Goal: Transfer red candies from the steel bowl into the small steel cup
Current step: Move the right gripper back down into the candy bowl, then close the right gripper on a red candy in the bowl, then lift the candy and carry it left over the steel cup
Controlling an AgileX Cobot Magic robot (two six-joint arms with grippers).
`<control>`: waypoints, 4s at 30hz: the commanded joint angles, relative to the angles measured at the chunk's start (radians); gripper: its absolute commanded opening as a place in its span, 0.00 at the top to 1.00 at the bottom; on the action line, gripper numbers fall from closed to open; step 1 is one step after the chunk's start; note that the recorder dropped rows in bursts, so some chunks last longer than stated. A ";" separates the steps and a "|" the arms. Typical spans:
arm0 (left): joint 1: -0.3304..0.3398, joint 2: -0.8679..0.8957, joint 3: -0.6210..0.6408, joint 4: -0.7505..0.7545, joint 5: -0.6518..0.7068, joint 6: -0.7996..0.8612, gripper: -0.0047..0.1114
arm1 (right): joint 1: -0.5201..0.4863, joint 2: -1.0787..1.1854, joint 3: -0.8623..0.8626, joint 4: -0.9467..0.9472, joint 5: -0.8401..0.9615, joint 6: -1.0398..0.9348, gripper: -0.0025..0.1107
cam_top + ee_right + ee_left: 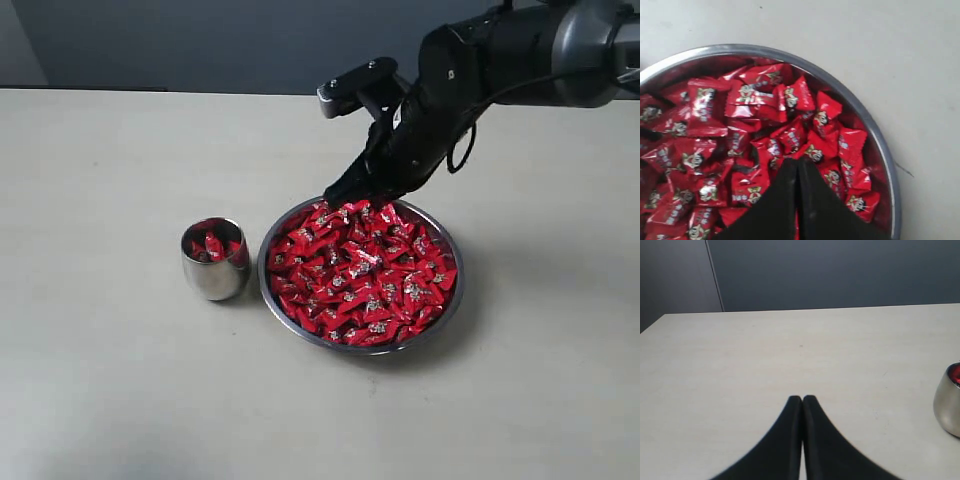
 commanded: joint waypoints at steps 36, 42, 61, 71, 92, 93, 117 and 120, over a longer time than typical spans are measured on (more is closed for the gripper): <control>-0.002 -0.004 0.004 0.001 -0.002 -0.003 0.96 | 0.014 0.233 -0.241 -0.045 0.226 0.229 0.64; -0.002 -0.004 0.004 0.001 -0.002 -0.003 0.96 | 0.014 0.279 -0.293 -0.042 0.253 0.253 0.64; -0.002 -0.004 0.004 0.001 -0.002 -0.003 0.96 | 0.014 0.286 -0.312 -0.123 0.354 0.270 0.69; -0.002 -0.004 0.004 0.001 -0.002 -0.003 0.96 | 0.014 0.286 -0.312 -0.123 0.349 0.270 0.85; -0.002 -0.004 0.004 0.001 -0.002 -0.003 0.96 | 0.014 0.237 -0.350 -0.125 0.359 0.261 0.99; -0.002 -0.004 0.004 0.001 -0.002 -0.003 0.96 | 0.014 0.233 -0.366 -0.125 0.371 0.261 0.99; -0.002 -0.004 0.004 0.001 -0.002 -0.003 0.96 | 0.044 0.121 -0.446 0.348 0.276 -0.101 0.99; -0.002 -0.004 0.004 0.001 -0.002 -0.003 0.96 | 0.110 0.152 -0.487 0.348 0.252 -0.124 0.99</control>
